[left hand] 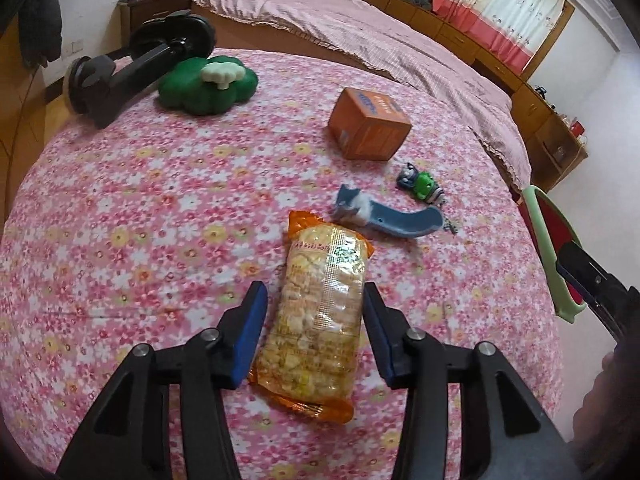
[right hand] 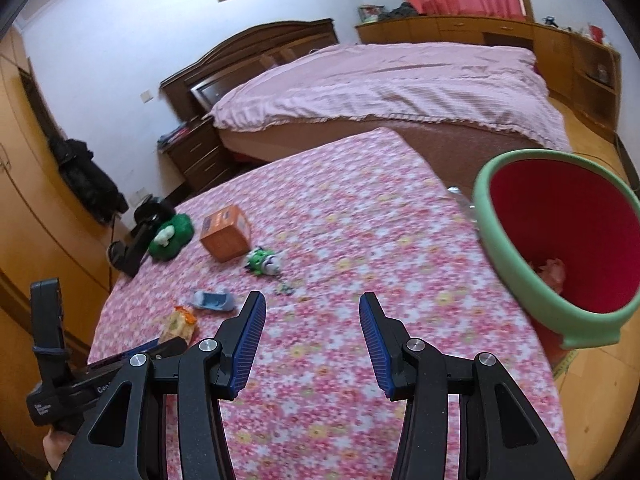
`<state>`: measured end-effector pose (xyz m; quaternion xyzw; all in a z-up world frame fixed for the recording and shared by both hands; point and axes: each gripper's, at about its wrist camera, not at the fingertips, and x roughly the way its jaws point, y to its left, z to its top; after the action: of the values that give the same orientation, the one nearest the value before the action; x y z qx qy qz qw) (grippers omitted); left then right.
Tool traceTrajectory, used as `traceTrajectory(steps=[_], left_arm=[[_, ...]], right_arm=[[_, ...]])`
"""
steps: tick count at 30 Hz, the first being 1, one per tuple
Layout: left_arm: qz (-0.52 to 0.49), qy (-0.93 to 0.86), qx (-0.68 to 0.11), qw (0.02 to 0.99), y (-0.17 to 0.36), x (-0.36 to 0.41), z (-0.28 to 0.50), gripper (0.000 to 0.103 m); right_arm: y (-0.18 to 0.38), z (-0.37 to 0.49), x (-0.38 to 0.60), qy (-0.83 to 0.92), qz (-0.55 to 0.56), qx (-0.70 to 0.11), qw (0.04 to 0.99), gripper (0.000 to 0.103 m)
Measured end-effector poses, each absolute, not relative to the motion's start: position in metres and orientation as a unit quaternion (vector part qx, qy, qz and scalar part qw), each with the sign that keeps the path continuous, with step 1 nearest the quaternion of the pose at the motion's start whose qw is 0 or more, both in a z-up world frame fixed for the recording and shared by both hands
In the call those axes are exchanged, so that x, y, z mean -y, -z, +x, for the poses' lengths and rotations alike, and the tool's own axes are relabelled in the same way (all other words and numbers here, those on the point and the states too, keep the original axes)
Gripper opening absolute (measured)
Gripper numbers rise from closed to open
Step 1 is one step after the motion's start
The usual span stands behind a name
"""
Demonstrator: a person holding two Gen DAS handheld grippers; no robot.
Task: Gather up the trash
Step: 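Grasp the orange snack bag with the left tool while the right tool grasps the blue plastic toy piece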
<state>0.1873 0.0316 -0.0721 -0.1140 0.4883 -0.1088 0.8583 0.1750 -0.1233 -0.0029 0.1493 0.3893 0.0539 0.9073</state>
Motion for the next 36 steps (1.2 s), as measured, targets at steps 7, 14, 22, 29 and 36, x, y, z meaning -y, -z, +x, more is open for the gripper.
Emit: traceTrajectory(steps=[7, 14, 22, 29, 36], left_arm=[[-0.128, 0.067, -0.466, 0.873, 0.072, -0.050, 0.183, 0.047], [-0.136, 0.029, -0.455, 0.879, 0.073, -0.068, 0.183, 0.039], [-0.147, 0.023, -0.451, 0.880, 0.076, -0.077, 0.184, 0.039], [-0.160, 0.044, -0.439, 0.883, 0.069, -0.073, 0.173, 0.039], [-0.160, 0.045, -0.428, 0.888, 0.056, -0.069, 0.164, 0.039]], right_arm=[[0.016, 0.195, 0.093, -0.097, 0.136, -0.409, 0.897, 0.050], [0.029, 0.211, 0.070, -0.131, 0.140, -0.419, 0.888, 0.050], [0.046, 0.232, 0.047, -0.132, 0.136, -0.434, 0.880, 0.050], [0.057, 0.243, 0.041, -0.127, 0.146, -0.439, 0.877, 0.016], [0.057, 0.235, 0.053, -0.116, 0.156, -0.434, 0.880, 0.014]])
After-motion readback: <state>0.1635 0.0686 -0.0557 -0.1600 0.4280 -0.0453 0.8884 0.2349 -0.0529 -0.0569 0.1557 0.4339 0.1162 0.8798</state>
